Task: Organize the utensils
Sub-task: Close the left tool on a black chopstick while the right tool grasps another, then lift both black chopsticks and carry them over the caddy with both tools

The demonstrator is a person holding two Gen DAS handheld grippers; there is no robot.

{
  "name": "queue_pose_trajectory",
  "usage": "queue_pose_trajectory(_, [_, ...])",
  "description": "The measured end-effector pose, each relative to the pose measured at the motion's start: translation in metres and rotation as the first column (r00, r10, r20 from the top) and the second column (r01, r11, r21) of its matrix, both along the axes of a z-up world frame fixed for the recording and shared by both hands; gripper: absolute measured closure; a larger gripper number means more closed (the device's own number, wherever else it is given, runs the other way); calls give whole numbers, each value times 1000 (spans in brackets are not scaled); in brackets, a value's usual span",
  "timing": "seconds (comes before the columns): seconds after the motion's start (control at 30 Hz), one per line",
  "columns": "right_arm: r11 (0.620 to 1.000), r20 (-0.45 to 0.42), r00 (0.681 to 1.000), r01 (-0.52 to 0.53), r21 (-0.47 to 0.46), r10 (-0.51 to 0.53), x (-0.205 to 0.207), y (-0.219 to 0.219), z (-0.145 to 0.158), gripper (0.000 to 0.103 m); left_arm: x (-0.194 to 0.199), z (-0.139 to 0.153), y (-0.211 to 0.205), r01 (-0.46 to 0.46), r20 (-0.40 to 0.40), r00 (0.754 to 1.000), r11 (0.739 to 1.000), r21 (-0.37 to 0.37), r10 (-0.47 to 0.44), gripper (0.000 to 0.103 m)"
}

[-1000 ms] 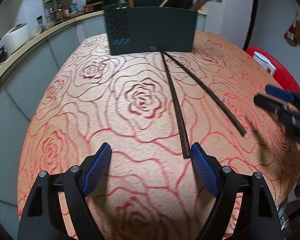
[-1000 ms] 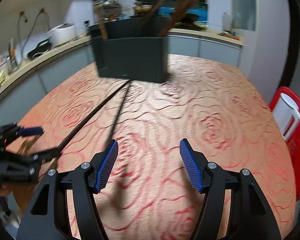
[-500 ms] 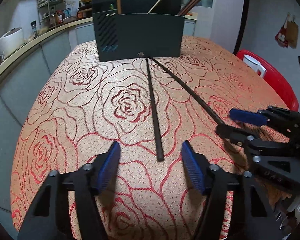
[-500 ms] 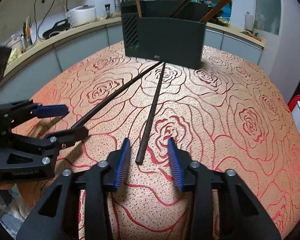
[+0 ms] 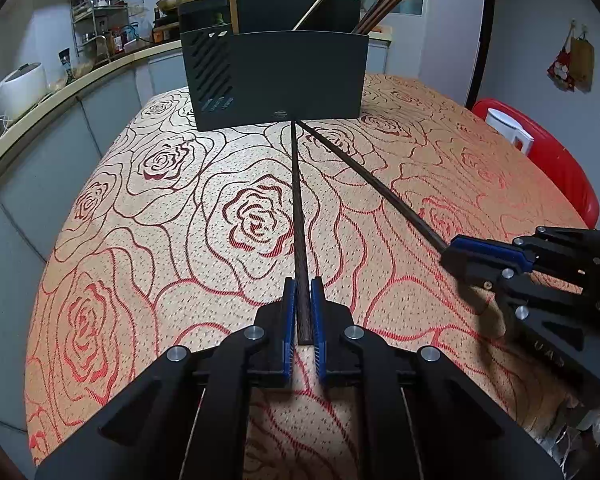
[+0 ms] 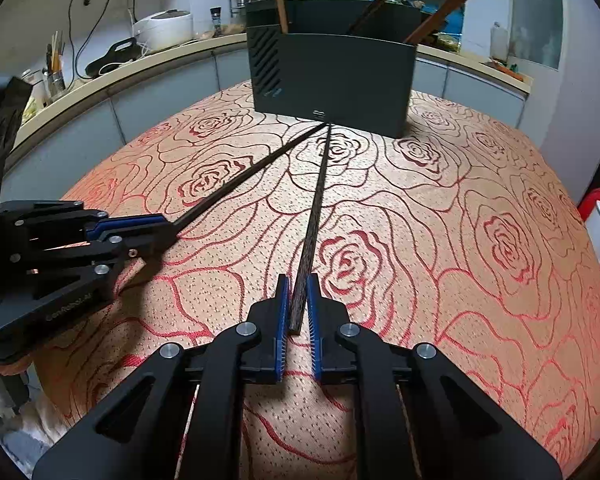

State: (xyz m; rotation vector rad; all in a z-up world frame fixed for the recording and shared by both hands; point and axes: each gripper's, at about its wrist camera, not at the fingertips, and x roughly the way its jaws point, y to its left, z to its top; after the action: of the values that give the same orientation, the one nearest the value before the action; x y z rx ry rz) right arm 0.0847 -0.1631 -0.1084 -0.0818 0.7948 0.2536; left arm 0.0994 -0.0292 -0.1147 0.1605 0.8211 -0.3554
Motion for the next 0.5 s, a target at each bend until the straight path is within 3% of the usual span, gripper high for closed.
queue_pose_trajectory(0.27, [994, 15, 994, 108, -24, -108, -13, -18, -1, 95, -12, -1, 10, -25, 10, 1000, 999, 22, 25, 96])
queue_pose_trajectory(0.5, [992, 36, 992, 123, 14, -124, -22, -25, -4, 95, -18, -2, 11, -31, 38, 999, 999, 23, 30, 95])
